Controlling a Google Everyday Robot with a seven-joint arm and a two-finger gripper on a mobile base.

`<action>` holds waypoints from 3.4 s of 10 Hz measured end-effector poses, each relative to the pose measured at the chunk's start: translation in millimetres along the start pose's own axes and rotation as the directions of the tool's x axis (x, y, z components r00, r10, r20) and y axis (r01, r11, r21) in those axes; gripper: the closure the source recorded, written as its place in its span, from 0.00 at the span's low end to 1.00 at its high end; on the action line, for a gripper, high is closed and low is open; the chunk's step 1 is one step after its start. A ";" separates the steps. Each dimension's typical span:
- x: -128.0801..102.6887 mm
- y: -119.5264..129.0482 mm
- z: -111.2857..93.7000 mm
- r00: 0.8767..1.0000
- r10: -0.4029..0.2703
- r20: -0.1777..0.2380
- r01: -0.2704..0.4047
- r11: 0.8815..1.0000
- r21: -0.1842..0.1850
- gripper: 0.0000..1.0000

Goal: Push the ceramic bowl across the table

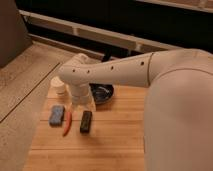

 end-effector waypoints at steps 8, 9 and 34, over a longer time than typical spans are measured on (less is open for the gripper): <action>-23.4 31.7 107.3 0.955 -0.130 -0.266 0.144 0.989 0.035 0.35; -33.1 30.0 112.1 0.953 -0.128 -0.276 0.146 0.988 0.046 0.35; -116.8 -97.5 72.7 0.992 0.011 -0.125 0.013 0.982 0.188 0.35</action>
